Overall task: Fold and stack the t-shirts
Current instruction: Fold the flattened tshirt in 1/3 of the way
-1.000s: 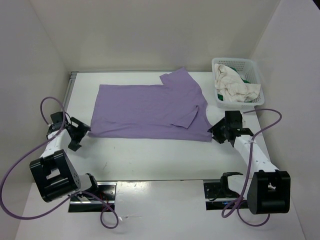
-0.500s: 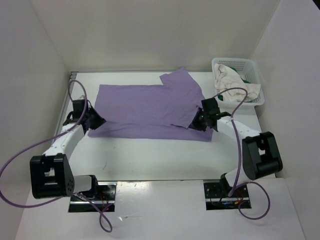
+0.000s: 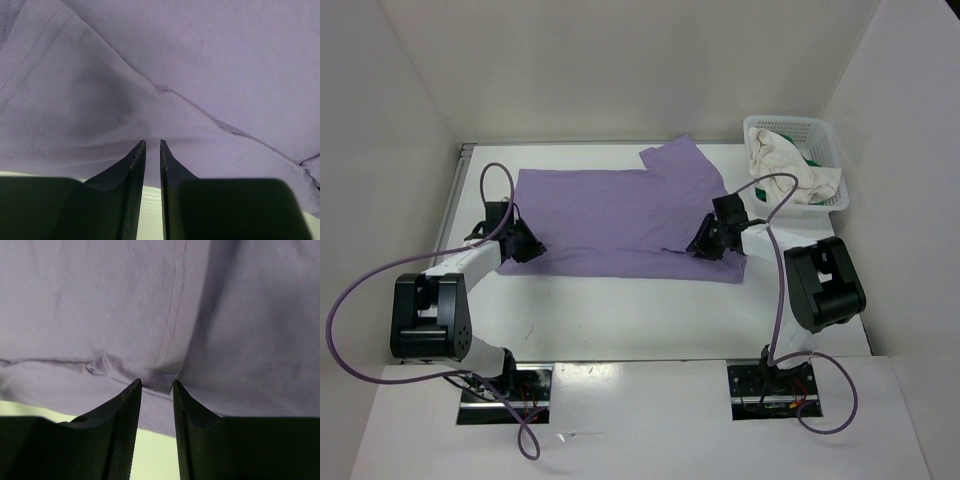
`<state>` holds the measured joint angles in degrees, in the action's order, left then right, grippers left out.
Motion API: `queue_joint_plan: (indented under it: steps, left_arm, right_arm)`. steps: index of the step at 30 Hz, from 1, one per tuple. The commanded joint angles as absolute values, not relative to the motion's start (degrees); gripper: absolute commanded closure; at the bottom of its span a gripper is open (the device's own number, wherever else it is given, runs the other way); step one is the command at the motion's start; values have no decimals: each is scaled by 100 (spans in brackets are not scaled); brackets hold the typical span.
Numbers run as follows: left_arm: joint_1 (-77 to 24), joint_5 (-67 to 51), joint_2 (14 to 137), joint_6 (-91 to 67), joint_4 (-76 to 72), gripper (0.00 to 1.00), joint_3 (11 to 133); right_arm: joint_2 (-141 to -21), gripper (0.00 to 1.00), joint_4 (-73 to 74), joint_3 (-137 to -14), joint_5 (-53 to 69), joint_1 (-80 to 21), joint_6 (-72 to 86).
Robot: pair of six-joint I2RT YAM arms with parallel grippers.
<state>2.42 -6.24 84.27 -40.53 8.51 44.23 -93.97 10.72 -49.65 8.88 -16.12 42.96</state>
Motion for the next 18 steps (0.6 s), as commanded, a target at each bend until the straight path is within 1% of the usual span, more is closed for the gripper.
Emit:
queue_joint_plan:
  steps: [1, 3, 6, 8, 9, 11, 17, 18]
  left_arm:
    - [246, -598, 8481, -3955, 580, 76, 4368]
    - [246, -598, 8481, -3955, 580, 74, 4315]
    - [308, -598, 8481, -4008, 580, 74, 4263]
    - [369, -650, 8481, -4008, 580, 74, 4263]
    - [369, -650, 8481, -4008, 580, 74, 4263]
    - [369, -650, 8481, -4061, 527, 74, 4210]
    - [422, -650, 8420, -4061, 527, 74, 4210]
    - [422, -650, 8420, -4061, 527, 73, 4210]
  right_arm:
    - [-9571, 61, 756, -5256, 861, -1600, 4228]
    - [-9571, 60, 756, -5256, 800, -1600, 4228]
    - [-9571, 56, 756, -5308, 747, -1600, 4280]
    - [-9624, 56, 817, -5309, 799, -1600, 4280]
    - [-9624, 59, 756, -5309, 861, -1600, 4280]
    - [-9624, 71, 756, -5370, 923, -1600, 4280]
    - [-10089, 71, 756, -5993, 1168, -1600, 4280]
    - [-10168, 71, 756, -6107, 1169, -1600, 4280]
